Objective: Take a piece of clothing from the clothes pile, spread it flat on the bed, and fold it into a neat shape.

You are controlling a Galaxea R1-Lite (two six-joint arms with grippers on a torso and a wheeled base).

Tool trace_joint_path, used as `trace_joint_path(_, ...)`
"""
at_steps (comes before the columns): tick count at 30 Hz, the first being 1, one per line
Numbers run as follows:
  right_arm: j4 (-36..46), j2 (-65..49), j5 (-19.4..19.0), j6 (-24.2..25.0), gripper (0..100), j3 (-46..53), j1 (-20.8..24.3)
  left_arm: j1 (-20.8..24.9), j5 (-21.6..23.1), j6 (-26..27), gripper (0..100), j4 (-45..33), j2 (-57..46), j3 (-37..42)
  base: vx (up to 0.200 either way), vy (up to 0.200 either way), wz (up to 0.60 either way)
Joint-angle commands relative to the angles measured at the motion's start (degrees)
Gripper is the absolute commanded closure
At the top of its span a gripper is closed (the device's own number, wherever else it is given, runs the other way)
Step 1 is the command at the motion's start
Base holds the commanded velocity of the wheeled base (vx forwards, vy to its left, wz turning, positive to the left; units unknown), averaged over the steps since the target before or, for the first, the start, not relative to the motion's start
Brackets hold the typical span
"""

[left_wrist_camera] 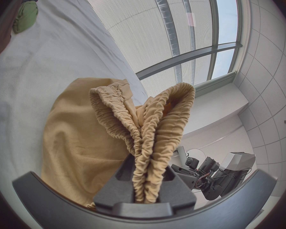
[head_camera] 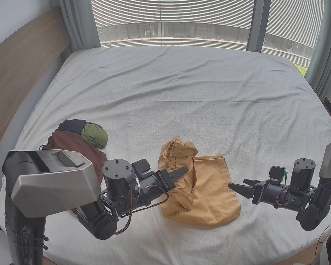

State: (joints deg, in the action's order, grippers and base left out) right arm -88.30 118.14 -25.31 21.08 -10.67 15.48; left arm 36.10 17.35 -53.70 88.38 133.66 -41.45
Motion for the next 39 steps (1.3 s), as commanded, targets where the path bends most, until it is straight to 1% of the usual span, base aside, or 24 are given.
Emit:
trace_joint_path(1,0.0,-0.2,0.0,0.1,0,-0.7,-0.7,1.7,0.0,0.0,100,0.0,2.2,-1.7,0.0,0.0,0.0)
trace_joint_path(6,0.0,-0.3,-0.1,0.5,0,-1.3,-1.3,2.8,0.0,0.0,100,-0.2,4.2,-4.4,0.0,0.0,0.0)
trace_joint_path(14,0.0,-0.7,0.0,0.6,0,-2.5,-2.8,4.4,0.0,0.0,100,-2.1,5.0,-6.3,0.0,0.0,0.0)
trace_joint_path(17,0.0,-0.9,0.0,1.6,0,-3.0,-3.3,4.9,-0.1,0.0,100,-2.9,6.2,-7.7,0.0,0.0,0.0)
trace_joint_path(23,0.0,-1.5,0.0,1.9,0,-3.4,-3.8,5.3,0.0,0.1,100,-3.6,8.0,-10.2,0.0,0.0,0.0)
trace_joint_path(39,0.0,-1.5,-0.1,1.9,0,-3.7,-4.2,5.9,0.1,0.0,100,-5.2,8.9,-12.1,0.0,0.0,0.0)
